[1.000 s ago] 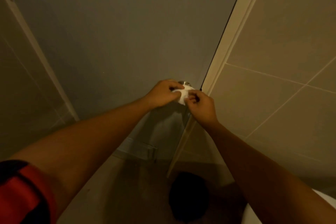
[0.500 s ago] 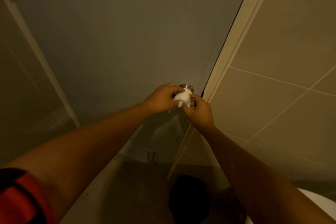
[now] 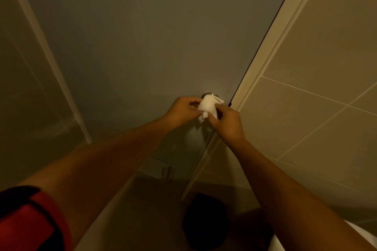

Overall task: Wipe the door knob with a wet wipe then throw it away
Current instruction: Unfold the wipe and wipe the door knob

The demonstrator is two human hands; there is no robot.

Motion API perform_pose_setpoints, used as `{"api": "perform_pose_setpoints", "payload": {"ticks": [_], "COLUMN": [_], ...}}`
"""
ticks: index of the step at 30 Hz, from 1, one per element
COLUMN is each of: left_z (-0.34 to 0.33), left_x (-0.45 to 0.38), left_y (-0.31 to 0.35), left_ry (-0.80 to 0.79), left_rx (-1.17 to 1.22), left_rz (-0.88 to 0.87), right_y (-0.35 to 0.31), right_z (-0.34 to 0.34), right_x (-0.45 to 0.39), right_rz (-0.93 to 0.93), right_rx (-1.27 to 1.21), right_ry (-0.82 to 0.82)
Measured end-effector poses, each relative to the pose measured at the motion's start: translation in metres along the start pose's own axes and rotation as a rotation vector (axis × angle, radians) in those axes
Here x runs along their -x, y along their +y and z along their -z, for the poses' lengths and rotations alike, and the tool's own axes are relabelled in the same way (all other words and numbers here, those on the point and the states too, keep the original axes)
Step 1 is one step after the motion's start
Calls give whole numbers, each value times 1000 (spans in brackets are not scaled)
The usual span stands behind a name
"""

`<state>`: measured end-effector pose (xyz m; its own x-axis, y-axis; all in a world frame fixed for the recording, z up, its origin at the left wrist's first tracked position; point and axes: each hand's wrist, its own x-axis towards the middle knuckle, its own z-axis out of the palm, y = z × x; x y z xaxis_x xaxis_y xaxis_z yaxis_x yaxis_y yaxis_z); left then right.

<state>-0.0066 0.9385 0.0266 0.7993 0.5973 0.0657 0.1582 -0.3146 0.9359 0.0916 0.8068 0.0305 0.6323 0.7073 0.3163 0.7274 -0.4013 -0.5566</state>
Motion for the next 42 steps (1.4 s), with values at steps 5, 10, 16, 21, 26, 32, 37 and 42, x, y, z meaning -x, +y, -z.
{"api": "perform_pose_setpoints", "payload": {"ticks": [5,10,16,21,26,32,37,42], "left_z": [5,3,-16,-6,-4,-1,-3,4], "left_x": [-7,-4,7,3,-6,-5,5,12], "left_y": [13,5,-3,3,14,3,1,11], "left_ry": [-35,-42,-30,45,-23,-98,-6,80], "left_rx": [-290,-171,418,114,-58,23,-56,-159], "left_rz": [-194,-11,332,28,-8,165,167,65], "right_y": [0,-8,-10,1,3,-2,-6,-1], "right_z": [-16,7,15,-1,-13,6,4,4], "right_x": [8,-5,-18,1,3,-9,-8,-6], "right_rz": [-200,4,179,-33,-212,43,21,-171], "right_rx": [-169,57,220,-6,-136,67,42,-26], "right_ry": [-30,-34,-118,-22,-60,-89,-87,-58]}}
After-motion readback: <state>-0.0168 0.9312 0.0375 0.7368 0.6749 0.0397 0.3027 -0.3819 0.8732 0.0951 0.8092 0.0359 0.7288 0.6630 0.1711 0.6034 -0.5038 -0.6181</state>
